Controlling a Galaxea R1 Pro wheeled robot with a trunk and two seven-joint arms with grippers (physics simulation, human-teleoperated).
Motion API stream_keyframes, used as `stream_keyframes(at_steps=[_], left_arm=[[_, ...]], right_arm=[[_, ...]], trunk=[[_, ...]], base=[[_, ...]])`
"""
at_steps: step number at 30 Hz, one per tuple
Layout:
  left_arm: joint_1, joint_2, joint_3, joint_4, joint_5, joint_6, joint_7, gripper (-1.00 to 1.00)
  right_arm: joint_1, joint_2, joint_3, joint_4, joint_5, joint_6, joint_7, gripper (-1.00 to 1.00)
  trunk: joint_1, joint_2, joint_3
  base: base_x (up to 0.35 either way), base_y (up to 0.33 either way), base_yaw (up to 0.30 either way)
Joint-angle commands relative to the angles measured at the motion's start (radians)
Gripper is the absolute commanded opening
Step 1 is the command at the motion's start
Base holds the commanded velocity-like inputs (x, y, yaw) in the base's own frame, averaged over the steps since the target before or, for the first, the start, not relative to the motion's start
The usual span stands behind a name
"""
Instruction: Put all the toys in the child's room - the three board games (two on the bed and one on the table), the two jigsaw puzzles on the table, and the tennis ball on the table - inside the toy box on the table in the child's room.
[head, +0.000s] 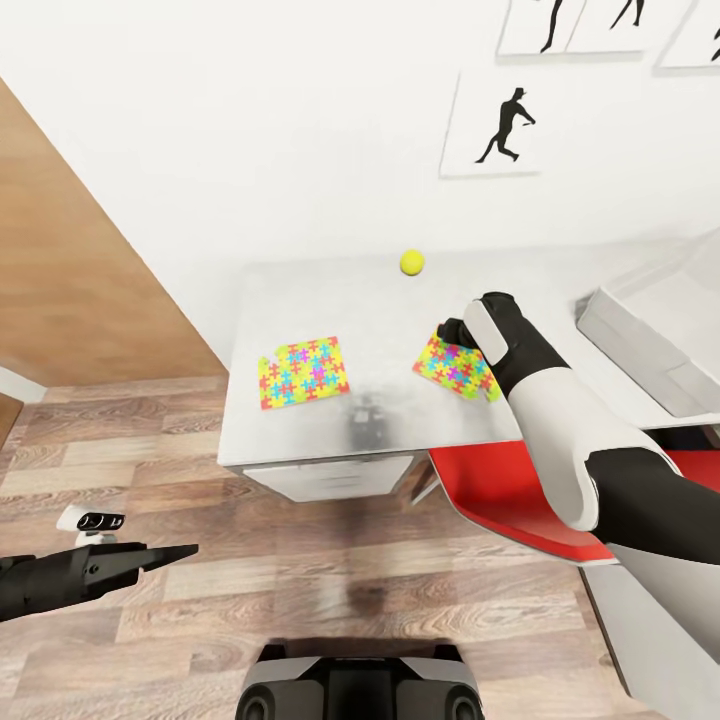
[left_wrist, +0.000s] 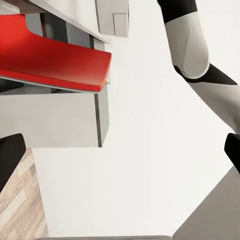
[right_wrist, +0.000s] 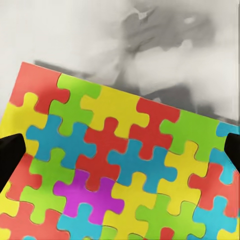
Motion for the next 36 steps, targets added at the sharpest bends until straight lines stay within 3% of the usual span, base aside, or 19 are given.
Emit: stream_keyframes(at_steps=[1,19,36], left_arm=[[0.0,0.0,0.0,0.0,0.0,0.011,-0.003,1.0],[0.0,0.0,0.0,0.0,0.0,0.011,-0.003,1.0],[0.001,0.0,0.0,0.0,0.0,0.01,-0.003,1.0]], right_arm=[[-0.001,-0.001,0.005,-0.002,-0.011,0.002,-0.009,1.0],[0.0,0.001,0.005,-0.006,-0.012,0.002,-0.01,1.0],[0.0,0.0,0.006,-0.006,-0.012,0.002,-0.009,1.0]], trunk=[[0.001,-0.002,-0.001],[0.001,-0.002,0.025],[0.001,-0.002,0.033]], base=[[0.003,-0.001,0.0],[0.006,0.0,-0.004],[0.202,0.0,-0.01]])
